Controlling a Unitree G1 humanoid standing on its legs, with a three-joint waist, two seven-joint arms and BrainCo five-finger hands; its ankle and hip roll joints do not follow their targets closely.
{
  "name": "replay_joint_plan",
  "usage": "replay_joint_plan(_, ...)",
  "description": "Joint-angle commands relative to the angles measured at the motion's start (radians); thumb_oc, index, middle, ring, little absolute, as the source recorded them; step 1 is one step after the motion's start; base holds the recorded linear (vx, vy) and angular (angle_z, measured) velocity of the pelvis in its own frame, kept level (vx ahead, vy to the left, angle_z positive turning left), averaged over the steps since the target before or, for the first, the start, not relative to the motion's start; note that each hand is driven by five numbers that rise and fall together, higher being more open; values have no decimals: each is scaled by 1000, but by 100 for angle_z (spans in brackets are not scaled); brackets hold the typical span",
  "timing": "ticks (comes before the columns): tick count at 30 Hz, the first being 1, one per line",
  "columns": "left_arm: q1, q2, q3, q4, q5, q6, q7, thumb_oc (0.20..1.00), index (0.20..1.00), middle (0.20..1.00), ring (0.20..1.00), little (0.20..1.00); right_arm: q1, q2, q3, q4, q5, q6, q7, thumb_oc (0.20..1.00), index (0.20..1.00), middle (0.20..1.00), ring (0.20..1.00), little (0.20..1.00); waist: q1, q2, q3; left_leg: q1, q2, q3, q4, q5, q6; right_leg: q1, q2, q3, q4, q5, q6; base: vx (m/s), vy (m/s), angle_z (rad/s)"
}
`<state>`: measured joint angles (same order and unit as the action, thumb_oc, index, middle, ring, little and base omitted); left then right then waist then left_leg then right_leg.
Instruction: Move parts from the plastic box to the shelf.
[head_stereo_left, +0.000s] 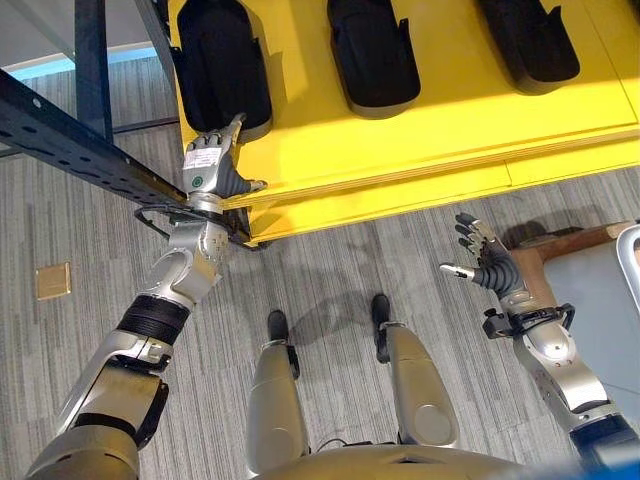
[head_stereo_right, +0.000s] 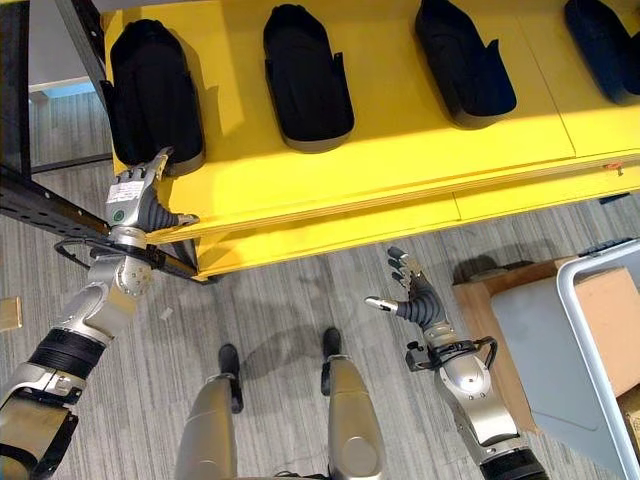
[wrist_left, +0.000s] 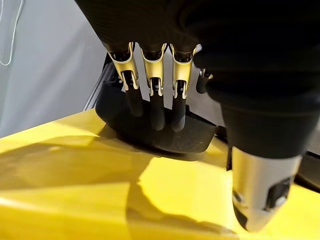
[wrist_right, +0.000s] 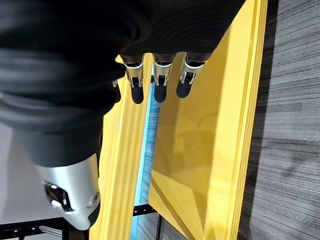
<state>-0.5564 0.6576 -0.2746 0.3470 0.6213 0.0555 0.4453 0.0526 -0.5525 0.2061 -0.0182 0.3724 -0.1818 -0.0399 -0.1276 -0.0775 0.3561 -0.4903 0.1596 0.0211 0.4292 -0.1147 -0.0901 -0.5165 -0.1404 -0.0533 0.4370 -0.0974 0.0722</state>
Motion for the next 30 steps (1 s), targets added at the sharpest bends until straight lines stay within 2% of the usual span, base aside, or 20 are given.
replay_joint_plan(1, -52, 48, 14, 27, 22, -3, 57, 1000, 1000, 1000, 1000, 1000, 52, -39, -35, -96, 24, -34, 11, 1000, 1000, 1000, 1000, 1000, -10, 0, -59, -19, 23, 19, 5, 46, 9, 37, -26, 12, -7, 36, 29, 0, 0, 0)
replay_joint_plan(24, -123, 53, -24, 38, 21, -7, 59, 1000, 1000, 1000, 1000, 1000, 61, -47, -33, -95, 23, -38, 11, 1000, 1000, 1000, 1000, 1000, -19, 0, -62, -23, 25, 24, 8, 46, 9, 32, -23, 18, -7, 38, 29, 0, 0, 0)
replay_joint_plan(28, -63, 41, -16, -8, 17, -29, 42, 1000, 1000, 1000, 1000, 1000, 59, -42, -32, -97, 24, -39, 12, 1000, 1000, 1000, 1000, 1000, -13, 1, -58, -25, 23, 20, 12, 46, 10, 32, -23, 18, -4, 38, 28, 0, 0, 0)
replay_joint_plan(30, 32, 22, 3, -80, -13, -73, 9, 1000, 1000, 1000, 1000, 1000, 57, -34, -40, -94, 21, -39, 7, 1000, 1000, 1000, 1000, 1000, -5, 2, -53, -22, 21, 20, 11, 46, 12, 35, -23, 15, -3, 38, 27, 0, 0, 0)
